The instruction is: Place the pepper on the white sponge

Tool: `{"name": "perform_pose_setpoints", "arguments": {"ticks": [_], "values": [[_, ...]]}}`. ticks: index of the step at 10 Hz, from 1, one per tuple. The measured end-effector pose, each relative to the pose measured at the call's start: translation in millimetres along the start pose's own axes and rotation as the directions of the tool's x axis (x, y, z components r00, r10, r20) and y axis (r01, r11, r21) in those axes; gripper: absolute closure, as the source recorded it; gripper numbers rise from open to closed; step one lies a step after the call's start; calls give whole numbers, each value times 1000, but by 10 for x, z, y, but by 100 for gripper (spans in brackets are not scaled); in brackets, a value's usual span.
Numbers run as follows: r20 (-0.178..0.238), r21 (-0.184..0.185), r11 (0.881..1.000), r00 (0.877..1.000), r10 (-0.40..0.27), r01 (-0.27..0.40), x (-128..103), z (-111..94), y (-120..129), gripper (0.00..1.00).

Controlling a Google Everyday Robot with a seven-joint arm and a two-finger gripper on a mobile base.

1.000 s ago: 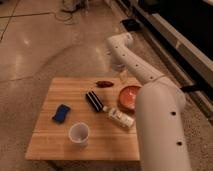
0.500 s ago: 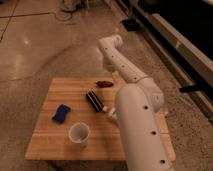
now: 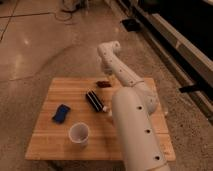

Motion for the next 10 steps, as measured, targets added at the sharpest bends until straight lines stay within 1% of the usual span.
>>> {"name": "perform_pose_setpoints", "arguments": {"ticks": [3,8,10], "values": [[-10,-18,1000,1000,0,0,4,249,61,20],[-14,-35,999,1000,5,-5,-4,462,53,20],[-20,-49,999,1000,6,-7,18,539,70,20]]}}
